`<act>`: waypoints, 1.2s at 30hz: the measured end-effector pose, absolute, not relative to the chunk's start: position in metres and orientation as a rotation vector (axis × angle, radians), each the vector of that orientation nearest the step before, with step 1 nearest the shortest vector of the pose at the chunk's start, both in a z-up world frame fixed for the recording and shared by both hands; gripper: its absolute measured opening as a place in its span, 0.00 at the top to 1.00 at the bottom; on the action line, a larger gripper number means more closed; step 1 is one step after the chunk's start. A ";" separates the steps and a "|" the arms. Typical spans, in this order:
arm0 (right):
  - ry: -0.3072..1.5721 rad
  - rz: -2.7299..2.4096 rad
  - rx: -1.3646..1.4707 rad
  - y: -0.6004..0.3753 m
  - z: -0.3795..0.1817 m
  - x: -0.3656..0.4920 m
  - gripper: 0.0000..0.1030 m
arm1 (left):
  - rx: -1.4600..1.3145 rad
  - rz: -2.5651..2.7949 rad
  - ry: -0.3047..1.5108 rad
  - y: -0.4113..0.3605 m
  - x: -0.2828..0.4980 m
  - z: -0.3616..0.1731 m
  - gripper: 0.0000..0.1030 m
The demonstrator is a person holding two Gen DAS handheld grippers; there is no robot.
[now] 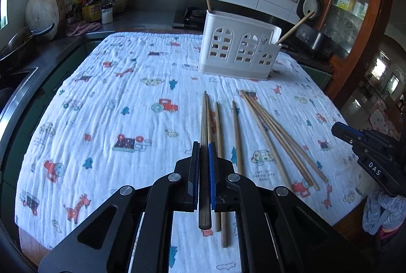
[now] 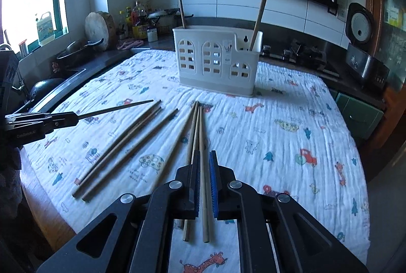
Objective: Organize utensils
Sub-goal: 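Lift the left tool's chopstick off the cloth while the right tool lifts its own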
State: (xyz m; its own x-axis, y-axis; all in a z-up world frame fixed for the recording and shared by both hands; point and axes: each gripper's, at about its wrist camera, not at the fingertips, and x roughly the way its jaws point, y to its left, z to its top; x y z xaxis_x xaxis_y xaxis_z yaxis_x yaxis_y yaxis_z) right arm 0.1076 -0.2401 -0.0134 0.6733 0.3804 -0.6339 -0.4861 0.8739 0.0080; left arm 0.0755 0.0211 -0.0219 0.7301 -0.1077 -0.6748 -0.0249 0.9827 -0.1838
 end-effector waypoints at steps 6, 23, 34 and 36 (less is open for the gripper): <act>0.674 0.490 -0.163 -0.237 -0.008 0.114 0.93 | -0.170 -0.050 0.700 0.024 0.077 -0.003 0.95; 0.880 0.505 -0.186 -0.233 -0.083 0.121 0.92 | -0.152 -0.062 0.748 0.024 0.079 -0.016 0.95; 0.890 0.503 -0.219 -0.230 -0.086 0.123 0.88 | -0.123 -0.070 0.768 0.024 0.071 -0.017 0.95; 0.891 0.500 -0.222 -0.231 -0.086 0.123 0.88 | -0.125 -0.067 0.771 0.025 0.070 -0.018 0.95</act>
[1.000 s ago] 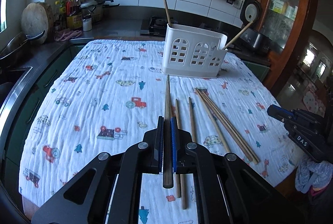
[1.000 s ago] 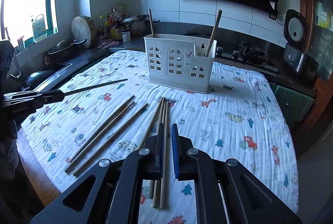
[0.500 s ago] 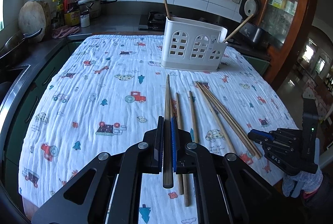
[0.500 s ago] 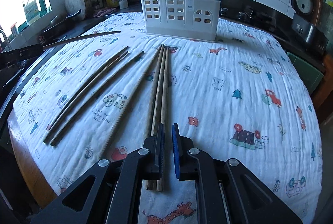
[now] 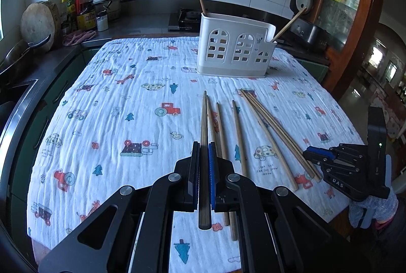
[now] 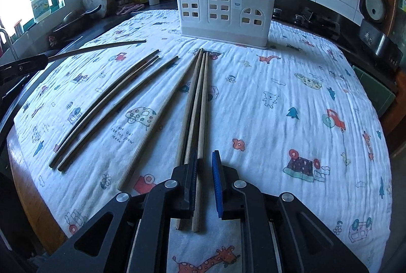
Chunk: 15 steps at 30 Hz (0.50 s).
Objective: Organize utensils
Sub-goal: 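Lift the left tool's chopstick off the cloth while the right tool lifts its own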
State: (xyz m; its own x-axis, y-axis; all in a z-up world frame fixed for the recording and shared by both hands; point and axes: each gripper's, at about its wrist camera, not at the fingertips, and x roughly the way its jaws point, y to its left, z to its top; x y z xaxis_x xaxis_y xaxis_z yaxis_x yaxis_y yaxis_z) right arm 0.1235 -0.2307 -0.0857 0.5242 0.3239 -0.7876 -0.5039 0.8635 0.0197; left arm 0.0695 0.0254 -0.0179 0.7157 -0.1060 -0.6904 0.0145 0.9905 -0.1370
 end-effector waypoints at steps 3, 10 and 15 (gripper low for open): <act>0.903 0.490 -0.225 -0.230 -0.090 0.127 0.87 | -0.127 -0.066 0.774 0.027 0.068 -0.019 0.95; 0.893 0.489 -0.235 -0.230 -0.091 0.125 0.87 | -0.129 -0.065 0.781 0.030 0.067 -0.021 0.95; 0.880 0.474 -0.233 -0.230 -0.091 0.121 0.91 | -0.134 -0.066 0.791 0.033 0.069 -0.023 0.95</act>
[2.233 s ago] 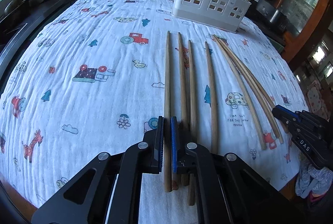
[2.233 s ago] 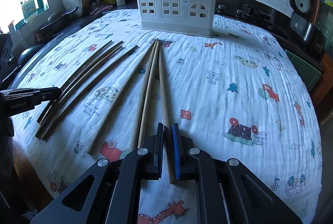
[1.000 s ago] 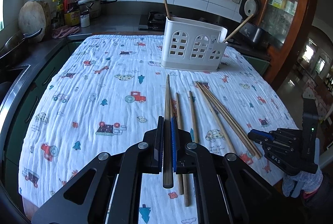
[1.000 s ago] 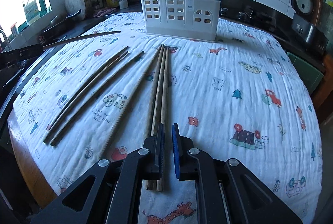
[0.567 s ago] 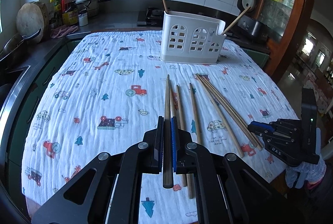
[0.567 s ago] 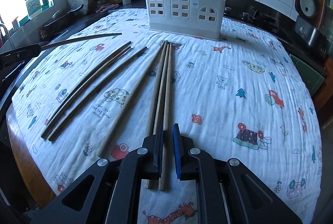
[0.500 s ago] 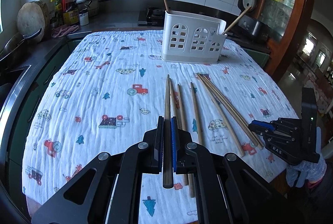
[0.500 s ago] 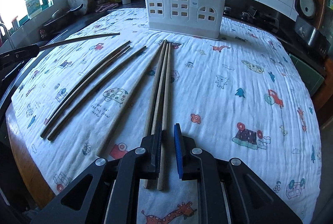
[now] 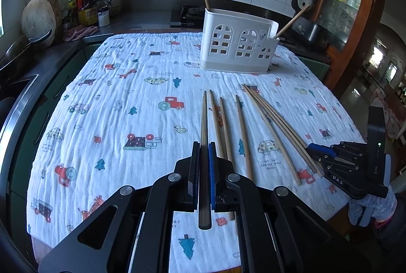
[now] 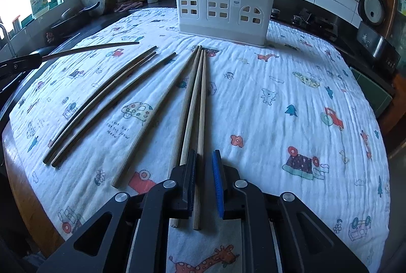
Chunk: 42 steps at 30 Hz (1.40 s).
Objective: Organize utensils
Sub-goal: 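Lift the left tool's chopstick off the cloth while the right tool lifts its own, then insert the left tool's chopstick into the holder while the right tool inserts its own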
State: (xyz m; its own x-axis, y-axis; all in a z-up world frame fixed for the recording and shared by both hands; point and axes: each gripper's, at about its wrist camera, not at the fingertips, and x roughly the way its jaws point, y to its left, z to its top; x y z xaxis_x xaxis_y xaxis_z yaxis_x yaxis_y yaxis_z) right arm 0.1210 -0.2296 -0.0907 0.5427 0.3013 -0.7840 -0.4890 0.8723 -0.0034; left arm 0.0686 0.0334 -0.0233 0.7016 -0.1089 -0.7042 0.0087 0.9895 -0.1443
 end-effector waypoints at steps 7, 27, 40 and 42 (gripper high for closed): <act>0.817 0.454 -0.190 -0.239 -0.068 0.120 0.94 | -0.135 -0.056 0.784 0.039 0.066 -0.018 0.95; 0.614 0.492 -0.122 -0.228 0.016 0.138 0.94 | -0.118 -0.160 0.821 0.043 0.084 0.006 0.95; 0.586 0.506 -0.127 -0.212 0.026 0.141 0.93 | -0.090 -0.089 0.809 0.044 0.092 -0.007 0.95; 0.589 0.506 -0.125 -0.213 0.025 0.140 0.93 | -0.093 -0.085 0.819 0.044 0.092 -0.014 0.95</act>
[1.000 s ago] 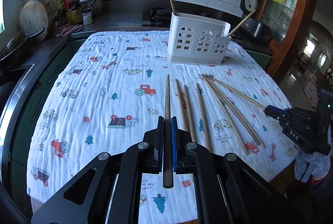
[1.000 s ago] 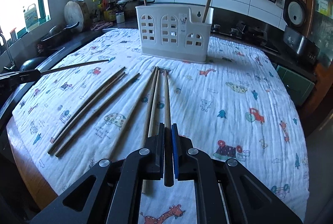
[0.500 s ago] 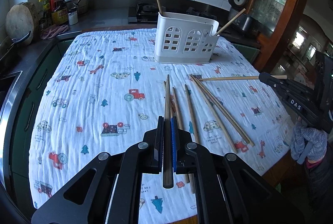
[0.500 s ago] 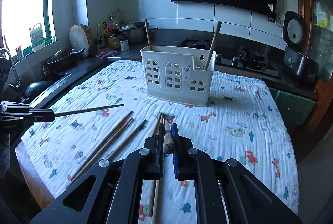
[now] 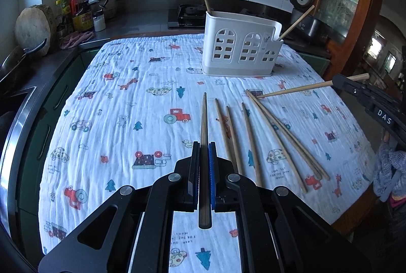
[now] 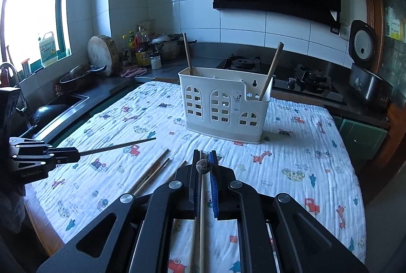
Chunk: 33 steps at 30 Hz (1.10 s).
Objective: Organize utensils
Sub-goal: 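Insert the left tool's chopstick into the holder while the right tool inserts its own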
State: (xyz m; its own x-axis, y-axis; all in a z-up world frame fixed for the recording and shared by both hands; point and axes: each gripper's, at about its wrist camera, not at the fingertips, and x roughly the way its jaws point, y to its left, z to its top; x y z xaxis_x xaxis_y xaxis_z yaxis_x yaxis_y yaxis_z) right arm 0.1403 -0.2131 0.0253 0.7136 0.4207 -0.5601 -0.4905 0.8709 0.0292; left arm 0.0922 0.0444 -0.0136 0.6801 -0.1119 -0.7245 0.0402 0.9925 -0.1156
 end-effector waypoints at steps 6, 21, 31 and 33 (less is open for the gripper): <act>0.591 0.504 -0.117 -0.214 0.025 0.142 0.93 | -0.084 -0.068 0.783 0.044 0.090 -0.015 0.95; 0.586 0.525 -0.152 -0.209 0.078 0.175 0.93 | -0.101 -0.145 0.724 0.043 0.115 0.037 0.95; 0.557 0.531 -0.164 -0.217 0.155 0.213 0.93 | -0.108 -0.216 0.627 0.038 0.160 0.108 0.95; 0.551 0.528 -0.162 -0.219 0.169 0.221 0.93 | -0.092 -0.227 0.586 0.035 0.170 0.128 0.95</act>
